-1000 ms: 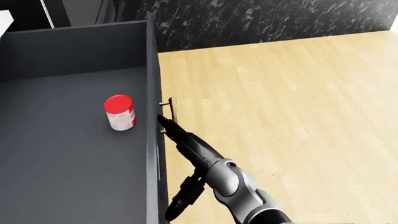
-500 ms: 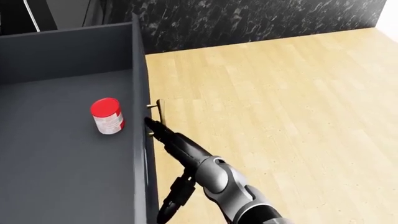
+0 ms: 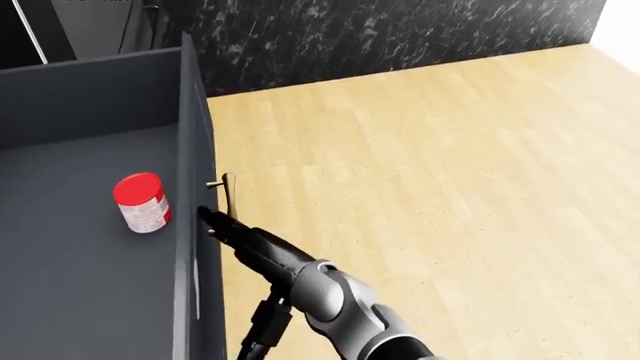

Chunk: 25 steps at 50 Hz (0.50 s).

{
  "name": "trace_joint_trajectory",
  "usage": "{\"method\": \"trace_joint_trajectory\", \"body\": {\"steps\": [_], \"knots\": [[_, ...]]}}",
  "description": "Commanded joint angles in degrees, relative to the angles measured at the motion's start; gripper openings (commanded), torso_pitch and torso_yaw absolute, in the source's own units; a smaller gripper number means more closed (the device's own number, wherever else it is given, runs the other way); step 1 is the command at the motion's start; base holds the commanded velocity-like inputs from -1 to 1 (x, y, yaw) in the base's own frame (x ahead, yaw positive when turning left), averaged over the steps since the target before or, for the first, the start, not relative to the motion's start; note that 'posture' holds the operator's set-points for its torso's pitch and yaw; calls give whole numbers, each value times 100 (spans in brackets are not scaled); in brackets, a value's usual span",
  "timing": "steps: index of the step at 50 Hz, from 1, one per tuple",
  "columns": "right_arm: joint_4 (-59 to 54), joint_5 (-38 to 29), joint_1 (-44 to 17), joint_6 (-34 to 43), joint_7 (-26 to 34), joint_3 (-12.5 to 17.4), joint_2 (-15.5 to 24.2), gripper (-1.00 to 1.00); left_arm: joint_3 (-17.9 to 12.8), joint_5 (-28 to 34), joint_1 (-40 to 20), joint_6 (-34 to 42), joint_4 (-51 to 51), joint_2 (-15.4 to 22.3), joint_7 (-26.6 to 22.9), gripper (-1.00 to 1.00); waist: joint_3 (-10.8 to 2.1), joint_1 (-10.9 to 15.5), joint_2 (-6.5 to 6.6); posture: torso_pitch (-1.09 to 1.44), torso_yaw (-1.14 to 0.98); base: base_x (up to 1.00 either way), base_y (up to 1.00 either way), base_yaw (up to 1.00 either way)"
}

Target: Close the right drawer.

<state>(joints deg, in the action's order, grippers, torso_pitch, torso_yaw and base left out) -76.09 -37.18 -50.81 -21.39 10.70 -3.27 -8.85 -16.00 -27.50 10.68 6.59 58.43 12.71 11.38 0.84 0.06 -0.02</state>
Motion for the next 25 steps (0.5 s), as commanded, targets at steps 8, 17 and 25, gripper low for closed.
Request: {"method": "trace_joint_trajectory", "body": {"steps": [8, 17, 25], "knots": [[72, -298, -177, -320, 480, -204, -289, 100, -84, -13, -46, -124, 157, 33, -18, 100, -90, 82, 22, 0, 0, 0, 0, 0], [54, -410, -161, -301, 582, -235, -366, 100, -92, 24, -54, -107, 157, -47, -91, 100, -73, 87, 32, 0, 0, 0, 0, 0], [36, -511, -150, -272, 703, -258, -444, 100, -129, -17, -63, -98, 157, -20, -67, 100, -65, 71, 47, 0, 0, 0, 0, 0]]}}
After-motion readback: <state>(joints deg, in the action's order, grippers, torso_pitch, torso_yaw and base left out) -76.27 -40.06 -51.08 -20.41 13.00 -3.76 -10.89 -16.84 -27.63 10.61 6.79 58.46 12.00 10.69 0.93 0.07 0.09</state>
